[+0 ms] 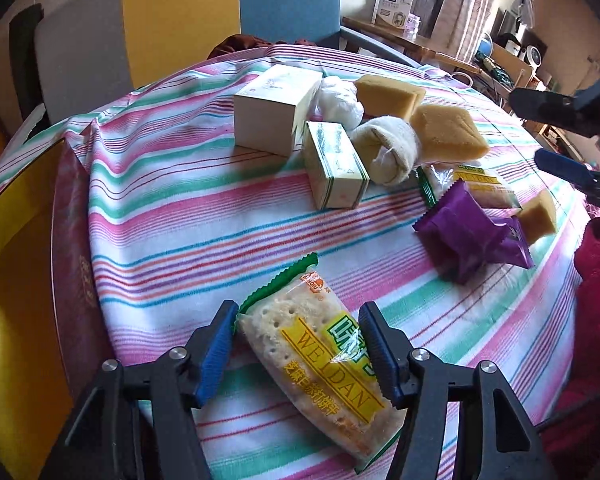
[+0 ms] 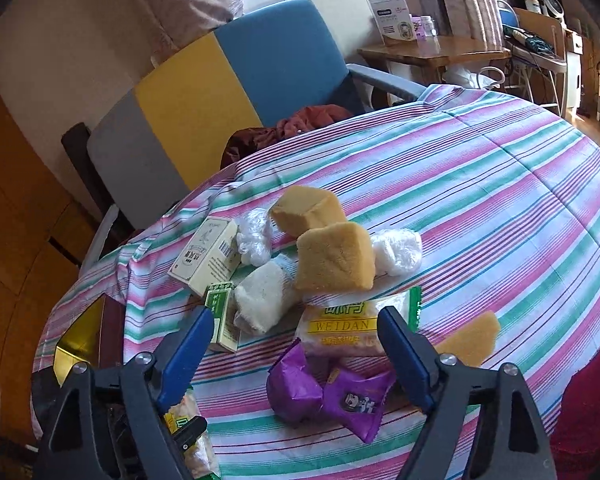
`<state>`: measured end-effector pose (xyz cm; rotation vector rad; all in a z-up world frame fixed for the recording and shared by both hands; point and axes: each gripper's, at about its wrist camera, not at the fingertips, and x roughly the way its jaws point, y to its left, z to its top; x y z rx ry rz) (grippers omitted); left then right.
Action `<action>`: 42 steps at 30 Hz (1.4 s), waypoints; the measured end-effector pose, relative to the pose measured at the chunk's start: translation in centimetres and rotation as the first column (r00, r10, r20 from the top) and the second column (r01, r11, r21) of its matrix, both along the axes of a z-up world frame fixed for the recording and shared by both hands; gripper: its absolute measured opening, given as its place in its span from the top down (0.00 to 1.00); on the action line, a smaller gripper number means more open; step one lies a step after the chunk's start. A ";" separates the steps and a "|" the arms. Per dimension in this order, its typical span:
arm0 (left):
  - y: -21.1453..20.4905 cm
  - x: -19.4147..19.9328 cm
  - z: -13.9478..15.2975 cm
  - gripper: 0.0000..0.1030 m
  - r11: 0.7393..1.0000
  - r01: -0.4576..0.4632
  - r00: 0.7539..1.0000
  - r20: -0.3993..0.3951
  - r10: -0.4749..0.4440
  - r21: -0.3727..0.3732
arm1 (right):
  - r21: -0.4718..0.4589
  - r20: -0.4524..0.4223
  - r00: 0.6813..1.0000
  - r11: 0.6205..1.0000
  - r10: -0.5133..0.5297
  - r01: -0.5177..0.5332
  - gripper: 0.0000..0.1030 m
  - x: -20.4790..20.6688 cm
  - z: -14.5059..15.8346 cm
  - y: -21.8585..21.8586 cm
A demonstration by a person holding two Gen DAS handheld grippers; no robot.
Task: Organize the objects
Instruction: 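Lift the cracker packet with the left tool while the right tool grasps a purple snack, then carry the cracker packet over the gold tray and open the left tool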
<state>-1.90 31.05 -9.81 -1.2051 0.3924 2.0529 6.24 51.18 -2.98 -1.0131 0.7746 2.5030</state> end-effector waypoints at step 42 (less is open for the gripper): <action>-24.9 -2.7 11.0 0.40 0.920 -0.377 0.853 -0.346 0.391 0.111 | 0.325 0.534 0.832 0.871 0.152 -0.368 0.63 -4.9 -8.1 -6.0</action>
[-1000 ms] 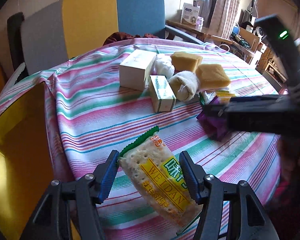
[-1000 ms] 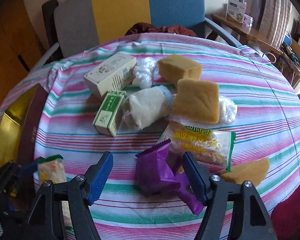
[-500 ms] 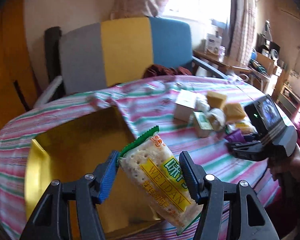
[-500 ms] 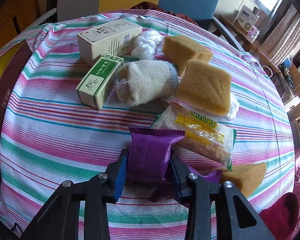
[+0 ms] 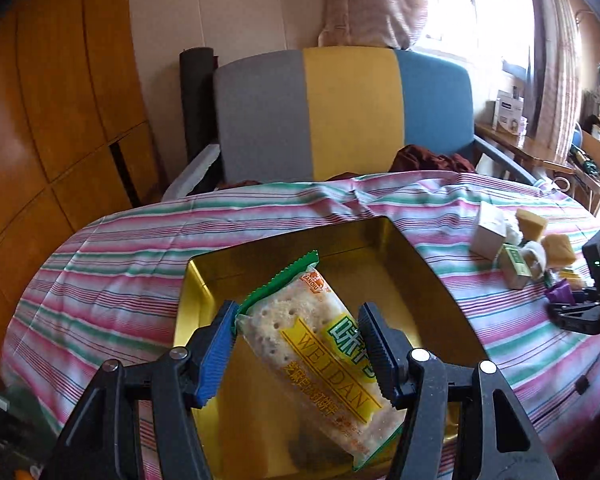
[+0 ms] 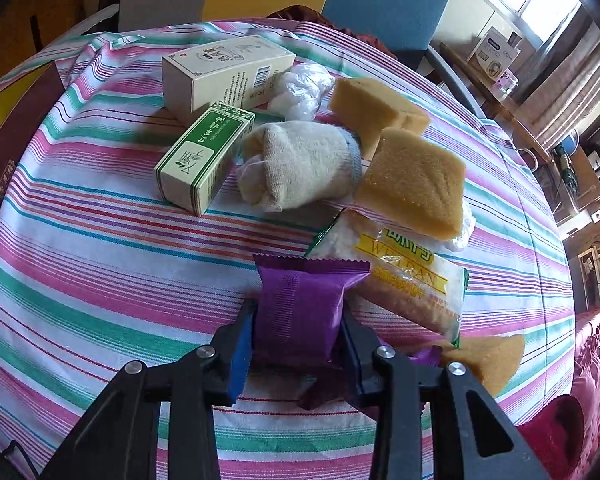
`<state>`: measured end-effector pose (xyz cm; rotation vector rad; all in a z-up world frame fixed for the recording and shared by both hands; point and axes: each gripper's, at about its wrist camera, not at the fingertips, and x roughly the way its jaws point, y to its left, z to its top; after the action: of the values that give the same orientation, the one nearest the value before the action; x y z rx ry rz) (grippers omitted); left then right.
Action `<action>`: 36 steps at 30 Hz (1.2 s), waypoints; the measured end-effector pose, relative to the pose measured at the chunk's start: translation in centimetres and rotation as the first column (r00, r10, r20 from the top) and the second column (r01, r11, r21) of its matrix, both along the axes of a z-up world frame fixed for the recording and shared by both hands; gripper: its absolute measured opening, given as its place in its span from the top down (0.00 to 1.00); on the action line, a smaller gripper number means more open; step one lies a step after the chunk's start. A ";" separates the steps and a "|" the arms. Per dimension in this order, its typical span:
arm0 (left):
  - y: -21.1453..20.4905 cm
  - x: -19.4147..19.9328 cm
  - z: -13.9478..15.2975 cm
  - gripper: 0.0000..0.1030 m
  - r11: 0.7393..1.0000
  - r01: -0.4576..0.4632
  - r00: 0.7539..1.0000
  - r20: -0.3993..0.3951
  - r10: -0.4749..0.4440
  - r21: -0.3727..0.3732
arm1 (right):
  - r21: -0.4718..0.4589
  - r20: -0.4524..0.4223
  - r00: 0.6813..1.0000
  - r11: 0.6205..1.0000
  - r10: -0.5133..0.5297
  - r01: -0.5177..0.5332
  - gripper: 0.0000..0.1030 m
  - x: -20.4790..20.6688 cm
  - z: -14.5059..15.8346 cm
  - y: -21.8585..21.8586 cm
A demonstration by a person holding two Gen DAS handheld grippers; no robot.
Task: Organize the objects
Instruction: 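Carry the cracker packet over the gold tray and open the left tool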
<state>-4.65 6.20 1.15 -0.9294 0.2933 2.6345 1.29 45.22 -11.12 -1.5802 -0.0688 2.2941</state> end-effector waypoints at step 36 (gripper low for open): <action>-4.5 -6.4 -3.7 0.34 0.984 -0.176 0.980 0.094 0.174 0.006 | 0.056 0.009 1.000 0.998 0.028 -0.029 0.63 -0.9 -0.6 4.3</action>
<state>-11.05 1.71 -2.51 -1.1173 0.1773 2.7357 0.36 49.53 -11.68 -1.5708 -0.1575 2.2867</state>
